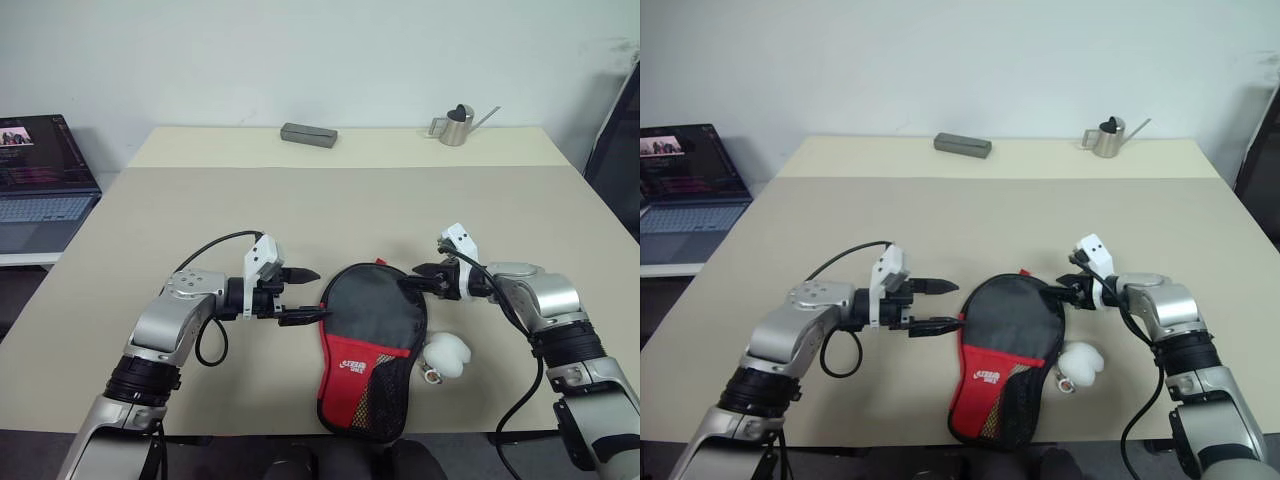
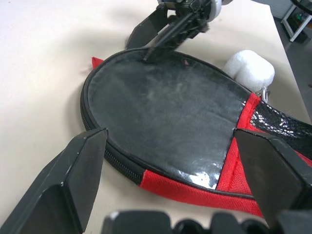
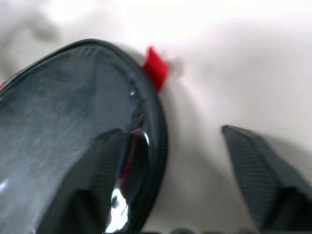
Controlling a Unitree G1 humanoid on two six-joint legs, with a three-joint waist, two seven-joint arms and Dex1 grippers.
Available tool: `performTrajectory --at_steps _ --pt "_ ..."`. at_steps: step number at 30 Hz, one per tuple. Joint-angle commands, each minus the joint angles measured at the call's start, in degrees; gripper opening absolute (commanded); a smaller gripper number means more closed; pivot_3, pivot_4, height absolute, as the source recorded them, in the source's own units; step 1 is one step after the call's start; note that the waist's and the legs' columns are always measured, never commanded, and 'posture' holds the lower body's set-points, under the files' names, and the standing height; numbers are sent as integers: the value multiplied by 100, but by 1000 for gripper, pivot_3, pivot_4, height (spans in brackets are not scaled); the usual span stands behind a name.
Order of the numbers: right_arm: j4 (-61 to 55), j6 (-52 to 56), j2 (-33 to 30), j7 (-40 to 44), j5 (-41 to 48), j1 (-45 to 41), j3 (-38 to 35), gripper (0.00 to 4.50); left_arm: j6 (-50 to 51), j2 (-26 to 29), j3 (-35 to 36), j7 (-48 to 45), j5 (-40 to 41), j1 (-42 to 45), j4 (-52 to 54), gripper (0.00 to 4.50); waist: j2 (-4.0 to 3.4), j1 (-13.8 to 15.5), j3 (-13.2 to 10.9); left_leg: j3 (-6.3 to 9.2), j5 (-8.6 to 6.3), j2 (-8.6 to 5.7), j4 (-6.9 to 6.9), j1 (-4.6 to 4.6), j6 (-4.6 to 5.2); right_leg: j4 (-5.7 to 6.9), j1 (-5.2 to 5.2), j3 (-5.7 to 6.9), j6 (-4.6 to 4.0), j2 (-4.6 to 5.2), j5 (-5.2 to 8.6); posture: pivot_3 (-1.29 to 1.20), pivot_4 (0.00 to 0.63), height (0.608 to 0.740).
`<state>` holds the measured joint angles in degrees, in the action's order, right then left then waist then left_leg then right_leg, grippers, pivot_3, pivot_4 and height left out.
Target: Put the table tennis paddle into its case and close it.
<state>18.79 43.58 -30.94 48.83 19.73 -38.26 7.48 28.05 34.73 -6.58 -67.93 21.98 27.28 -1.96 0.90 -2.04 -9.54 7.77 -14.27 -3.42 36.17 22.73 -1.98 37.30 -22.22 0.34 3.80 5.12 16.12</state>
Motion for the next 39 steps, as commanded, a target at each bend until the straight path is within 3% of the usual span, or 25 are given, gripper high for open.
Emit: performTrajectory --at_steps 1,6,7,16,27,36,39 --pt "76 -113 73 77 -107 -126 11 1736 -129 77 46 24 -19 -34 232 4500 0 0 0 0 0 0 0 0 0 1 0 0 0 0 0 0 150 740" --pt "13 -110 170 202 -180 -154 123 72 -136 124 59 4 -48 -111 285 4500 0 0 0 0 0 -1 11 -1 0 11 0 -5 0 0 0 0 150 740" --pt "-9 -88 199 205 -173 -157 121 28 -137 132 62 5 -50 -123 295 4500 0 0 0 0 0 -1 12 -2 0 15 -1 -6 0 0 0 0 150 740" --pt "560 -566 723 -16 -581 -720 92 28 -163 198 26 -11 -74 -208 360 4500 -1 -134 -1 -20 -4 2 16 -42 6 74 -4 -51 -5 -13 2 0 150 740" --pt "2263 -1724 1226 -128 -1132 -1800 39 28 -190 205 -68 -9 -114 -280 444 4500 -4 -124 -2 -43 -5 4 14 -67 9 81 -6 -85 -14 -19 -4 0 150 740" --pt "2700 -1874 1360 -187 -1356 -1857 29 28 -200 193 -114 13 -141 -319 473 4500 -4 -128 -3 -45 -4 5 12 -68 8 80 -8 -90 -14 -19 -4 0 150 740" --pt "2766 -1879 1376 -271 -1375 -1885 -45 680 -208 165 -152 -4 -167 -302 472 4500 -4 -125 -3 -46 -4 3 12 -68 7 81 -8 -92 -14 -19 -4 0 150 740"
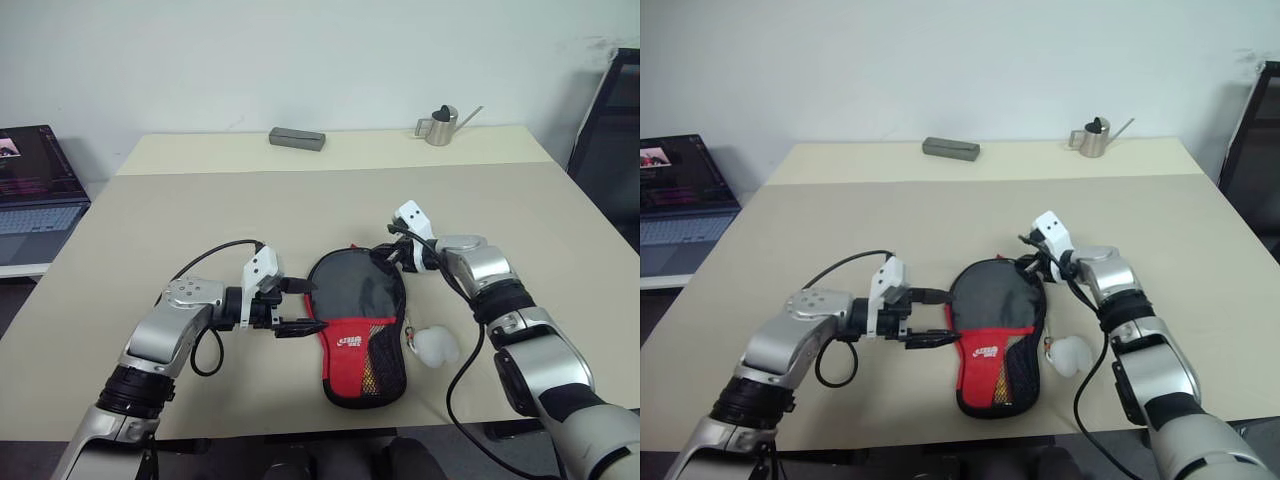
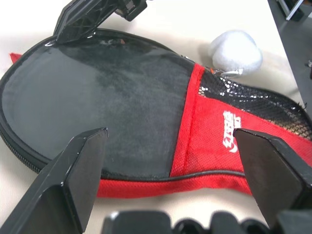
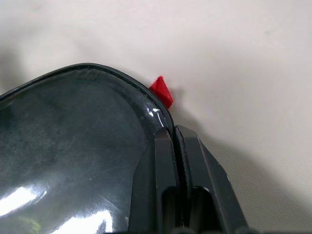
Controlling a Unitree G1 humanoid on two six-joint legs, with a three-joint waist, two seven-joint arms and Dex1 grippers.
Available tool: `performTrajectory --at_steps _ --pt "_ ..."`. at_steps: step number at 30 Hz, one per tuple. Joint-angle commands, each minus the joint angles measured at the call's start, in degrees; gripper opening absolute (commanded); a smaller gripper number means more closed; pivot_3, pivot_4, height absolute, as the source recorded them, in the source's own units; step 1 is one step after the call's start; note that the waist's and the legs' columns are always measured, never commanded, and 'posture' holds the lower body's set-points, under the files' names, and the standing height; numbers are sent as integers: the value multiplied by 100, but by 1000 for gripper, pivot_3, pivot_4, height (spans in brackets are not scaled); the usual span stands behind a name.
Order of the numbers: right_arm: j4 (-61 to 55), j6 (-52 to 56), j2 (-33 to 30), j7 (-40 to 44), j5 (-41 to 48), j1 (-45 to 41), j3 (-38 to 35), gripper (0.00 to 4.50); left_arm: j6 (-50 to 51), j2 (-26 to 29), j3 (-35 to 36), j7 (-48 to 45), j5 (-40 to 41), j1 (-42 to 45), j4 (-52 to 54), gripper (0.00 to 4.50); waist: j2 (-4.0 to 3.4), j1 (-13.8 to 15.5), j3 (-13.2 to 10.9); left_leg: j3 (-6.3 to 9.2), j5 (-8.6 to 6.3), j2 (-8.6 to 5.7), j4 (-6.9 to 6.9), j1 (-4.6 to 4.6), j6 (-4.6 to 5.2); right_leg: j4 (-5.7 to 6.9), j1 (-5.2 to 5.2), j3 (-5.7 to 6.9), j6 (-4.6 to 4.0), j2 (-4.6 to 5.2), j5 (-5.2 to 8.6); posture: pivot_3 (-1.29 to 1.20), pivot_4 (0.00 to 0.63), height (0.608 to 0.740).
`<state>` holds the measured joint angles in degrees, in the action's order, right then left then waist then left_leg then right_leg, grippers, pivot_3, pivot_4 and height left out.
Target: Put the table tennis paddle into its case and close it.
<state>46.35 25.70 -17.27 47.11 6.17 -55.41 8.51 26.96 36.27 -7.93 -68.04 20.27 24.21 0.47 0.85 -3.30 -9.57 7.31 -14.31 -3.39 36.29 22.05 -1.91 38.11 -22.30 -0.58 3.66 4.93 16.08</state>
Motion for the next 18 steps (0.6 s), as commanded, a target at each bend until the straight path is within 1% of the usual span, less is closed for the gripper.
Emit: performTrajectory --at_steps 1,3,4,5,7,8,10,11,13,14,18 --pt "-10 -68 10 -83 -17 -172 -159 1000 -115 -5 -42 2 -11 29 210 4500 0 2 0 0 0 0 0 0 0 0 0 -1 0 0 0 0 150 740" --pt "-43 -39 4 -140 -12 -182 -221 1739 -141 -30 -93 -17 -30 68 182 4500 0 0 0 -1 0 0 0 -1 1 0 0 -2 0 0 0 0 150 740" --pt "-49 -10 3 -211 37 -201 -311 2011 -148 -47 -117 -22 -34 87 171 4500 0 0 0 -1 0 1 0 -1 1 0 0 -1 0 0 0 0 150 740" --pt "-54 55 5 -298 143 -241 -461 2462 -157 -68 -148 -36 -41 109 160 4500 0 1 0 -1 0 1 -1 0 1 0 -1 -2 0 0 0 0 150 740" --pt "-130 191 -4 -389 287 -295 -680 3120 -165 -118 -214 -71 -44 161 127 4500 0 2 0 -1 0 0 -1 0 0 -1 -1 -2 0 0 0 0 150 740" --pt "-259 382 -15 -367 408 -303 -797 3423 -187 -166 -272 -77 -67 209 94 4500 0 3 0 -3 0 0 -1 0 0 0 -1 -3 0 0 0 0 150 740" --pt "-588 684 -40 -343 568 -254 -939 4190 -237 -259 -369 -80 -117 291 36 4500 0 8 0 -3 0 0 0 1 1 0 -1 -3 0 1 0 0 150 740" --pt "-927 996 -81 -322 740 -180 -1061 4490 -266 -365 -432 -42 -157 374 -26 4500 0 9 0 -3 -1 0 0 1 1 0 -1 -3 0 1 0 0 150 740" --pt "-1515 1514 -156 -310 1008 -26 -1222 4490 -300 -515 -515 7 -215 486 -108 4500 -1 14 -1 -2 -1 0 0 3 1 -1 -1 -2 0 1 0 0 150 740" --pt "-2039 1842 -290 -245 1142 169 -1239 4490 -310 -629 -583 28 -244 569 -163 4500 -1 19 -1 -2 -1 0 0 3 1 0 -1 -2 0 1 0 0 150 740" --pt "-4305 2687 -1330 324 1565 1382 -1066 4490 -451 -1061 -873 47 -424 902 -461 4500 -1 161 0 8 -3 -4 3 19 4 -11 0 11 1 4 0 0 150 740"
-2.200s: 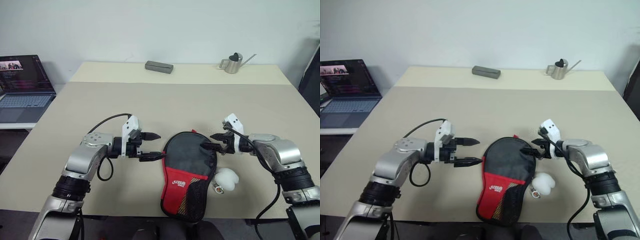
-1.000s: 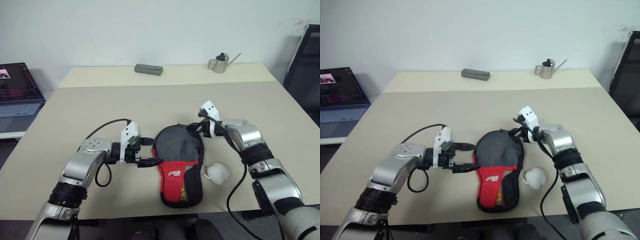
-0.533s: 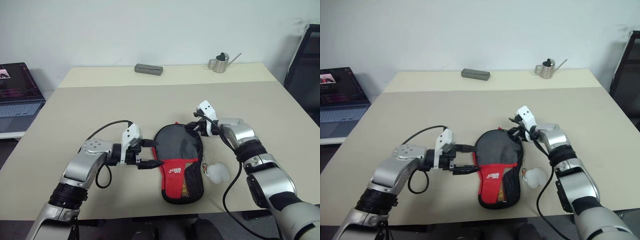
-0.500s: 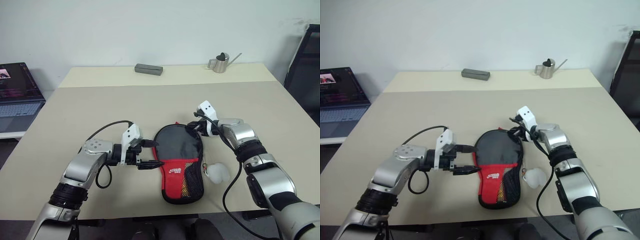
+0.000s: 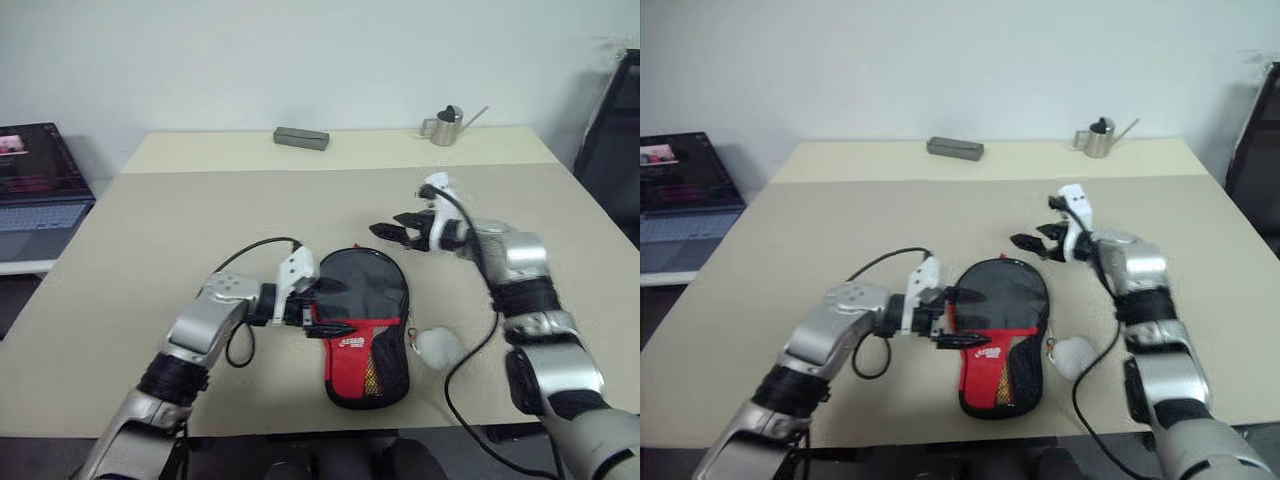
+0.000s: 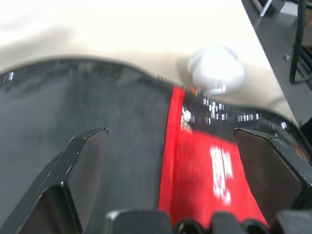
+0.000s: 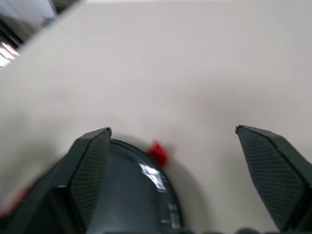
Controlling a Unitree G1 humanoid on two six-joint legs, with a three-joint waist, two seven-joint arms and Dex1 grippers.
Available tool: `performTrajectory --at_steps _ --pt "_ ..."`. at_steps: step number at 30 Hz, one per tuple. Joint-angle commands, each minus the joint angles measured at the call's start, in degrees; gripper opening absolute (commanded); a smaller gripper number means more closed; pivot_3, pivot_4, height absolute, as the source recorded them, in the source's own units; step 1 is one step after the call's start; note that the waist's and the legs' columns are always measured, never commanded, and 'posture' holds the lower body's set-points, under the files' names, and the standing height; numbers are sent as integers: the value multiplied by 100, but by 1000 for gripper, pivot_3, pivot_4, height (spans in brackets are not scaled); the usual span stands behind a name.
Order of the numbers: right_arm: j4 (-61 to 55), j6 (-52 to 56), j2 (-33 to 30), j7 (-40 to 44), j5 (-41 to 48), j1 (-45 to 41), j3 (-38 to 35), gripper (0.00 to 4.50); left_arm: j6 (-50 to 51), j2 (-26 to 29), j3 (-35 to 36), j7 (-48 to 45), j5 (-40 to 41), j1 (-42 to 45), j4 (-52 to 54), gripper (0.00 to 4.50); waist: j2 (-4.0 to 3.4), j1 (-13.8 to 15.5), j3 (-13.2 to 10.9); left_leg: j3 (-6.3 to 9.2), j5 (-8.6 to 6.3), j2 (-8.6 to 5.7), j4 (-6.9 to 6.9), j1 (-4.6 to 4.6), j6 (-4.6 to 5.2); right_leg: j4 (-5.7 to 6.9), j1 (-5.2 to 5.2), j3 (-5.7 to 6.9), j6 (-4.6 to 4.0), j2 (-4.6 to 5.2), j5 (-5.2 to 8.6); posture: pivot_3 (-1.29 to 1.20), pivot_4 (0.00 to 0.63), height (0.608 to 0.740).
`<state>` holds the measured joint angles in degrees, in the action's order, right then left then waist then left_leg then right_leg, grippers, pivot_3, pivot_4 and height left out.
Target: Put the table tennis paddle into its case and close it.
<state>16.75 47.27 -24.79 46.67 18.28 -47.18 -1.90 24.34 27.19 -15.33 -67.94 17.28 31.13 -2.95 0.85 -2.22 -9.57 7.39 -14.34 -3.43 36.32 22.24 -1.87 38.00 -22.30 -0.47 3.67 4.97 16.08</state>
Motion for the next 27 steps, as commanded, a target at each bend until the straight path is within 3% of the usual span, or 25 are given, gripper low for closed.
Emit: performTrajectory --at_steps 1,6,11,17,27 --pt "-1890 678 -998 560 468 955 -56 4490 -292 -242 -220 43 -232 303 -263 4500 0 61 0 3 -1 -1 4 10 1 -5 -2 5 1 1 1 0 150 740" --pt "-3434 1364 -2240 1073 1270 2260 -712 4490 -605 -562 -413 25 -500 597 -829 4500 -7 43 -4 6 -17 -4 57 44 24 1 -4 15 8 3 2 0 150 740" --pt "-4247 1818 -2705 1174 2012 3117 -1422 4490 -886 -742 -516 -36 -701 730 -1263 4500 -7 13 -4 -8 -18 -1 61 22 26 11 11 8 9 -7 0 0 150 740" --pt "-4763 1988 -2779 906 2554 3722 -1958 4490 -1259 -775 -630 -103 -1014 757 -1814 4500 -6 57 -5 -5 -17 -1 67 25 27 8 18 6 20 -1 -7 0 150 740" --pt "-4881 1737 -2613 335 2573 3826 -1691 4490 -1628 -1096 -620 13 -1165 853 -2517 4500 -4 78 -3 -1 -17 -3 68 23 27 2 23 9 27 2 -11 0 150 740"
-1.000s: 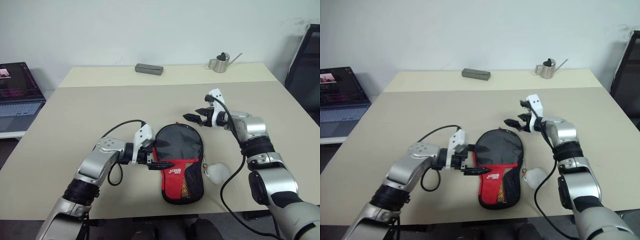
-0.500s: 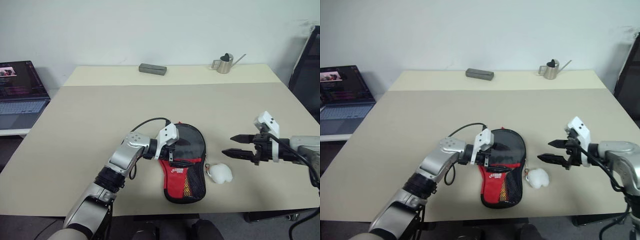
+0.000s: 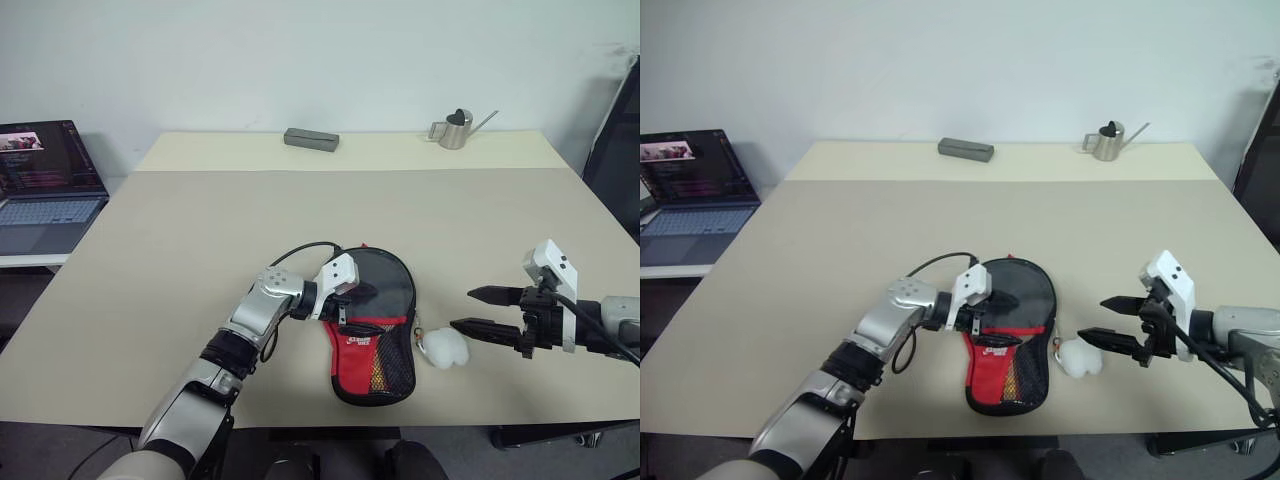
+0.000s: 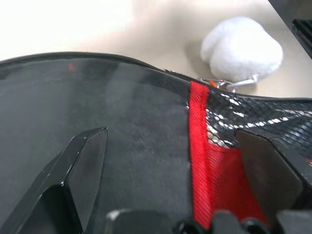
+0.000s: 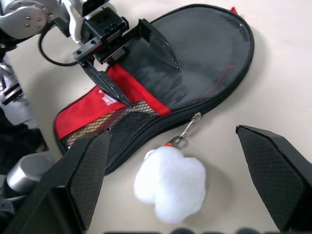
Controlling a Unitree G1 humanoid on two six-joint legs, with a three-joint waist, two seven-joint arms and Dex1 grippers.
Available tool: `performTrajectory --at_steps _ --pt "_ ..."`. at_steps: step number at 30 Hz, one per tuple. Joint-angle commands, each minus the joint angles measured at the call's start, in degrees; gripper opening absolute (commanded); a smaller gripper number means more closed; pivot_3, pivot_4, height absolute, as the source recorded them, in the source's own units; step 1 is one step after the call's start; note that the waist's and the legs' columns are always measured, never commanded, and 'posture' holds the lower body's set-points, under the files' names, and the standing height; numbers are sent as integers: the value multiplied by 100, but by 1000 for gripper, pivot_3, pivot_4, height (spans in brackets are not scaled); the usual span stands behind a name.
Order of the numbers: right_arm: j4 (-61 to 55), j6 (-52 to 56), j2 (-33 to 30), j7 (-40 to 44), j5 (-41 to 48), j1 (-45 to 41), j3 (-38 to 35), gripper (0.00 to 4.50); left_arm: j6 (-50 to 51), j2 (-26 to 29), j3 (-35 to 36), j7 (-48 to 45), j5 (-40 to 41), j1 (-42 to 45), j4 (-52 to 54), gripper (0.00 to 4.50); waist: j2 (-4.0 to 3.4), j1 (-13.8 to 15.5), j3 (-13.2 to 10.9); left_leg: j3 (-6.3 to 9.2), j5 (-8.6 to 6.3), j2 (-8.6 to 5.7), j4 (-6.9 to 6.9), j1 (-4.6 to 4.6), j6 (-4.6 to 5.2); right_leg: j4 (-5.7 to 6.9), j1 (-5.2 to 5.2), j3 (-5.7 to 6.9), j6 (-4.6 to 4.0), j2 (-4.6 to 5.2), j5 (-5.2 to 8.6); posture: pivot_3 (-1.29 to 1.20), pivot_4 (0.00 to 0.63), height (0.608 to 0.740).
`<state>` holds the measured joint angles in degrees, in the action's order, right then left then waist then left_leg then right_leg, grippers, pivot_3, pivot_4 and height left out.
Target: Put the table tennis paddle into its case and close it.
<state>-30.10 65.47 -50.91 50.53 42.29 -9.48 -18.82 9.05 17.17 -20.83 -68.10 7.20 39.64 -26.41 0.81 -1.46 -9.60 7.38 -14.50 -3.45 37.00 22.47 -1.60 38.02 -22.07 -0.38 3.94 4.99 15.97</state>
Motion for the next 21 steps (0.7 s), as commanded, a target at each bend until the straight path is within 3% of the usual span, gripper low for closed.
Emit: performTrajectory --at_steps 1,9,21 --pt "-220 -68 0 -53 213 83 25 4490 -118 -117 -103 2 -179 -11 -195 4500 0 5 0 1 0 0 0 0 0 -1 1 1 0 0 0 0 150 740" --pt "-185 -28 165 -246 427 181 343 4490 -193 -9 -278 -404 -340 -33 -304 4500 1 -1 1 2 0 2 0 -2 0 0 2 2 0 -1 0 0 150 740" --pt "530 -834 290 -440 -429 252 1415 4490 -333 18 -322 -523 -480 69 -590 4500 2 -21 6 1 0 3 -2 -11 0 0 7 0 1 -3 0 0 150 740"
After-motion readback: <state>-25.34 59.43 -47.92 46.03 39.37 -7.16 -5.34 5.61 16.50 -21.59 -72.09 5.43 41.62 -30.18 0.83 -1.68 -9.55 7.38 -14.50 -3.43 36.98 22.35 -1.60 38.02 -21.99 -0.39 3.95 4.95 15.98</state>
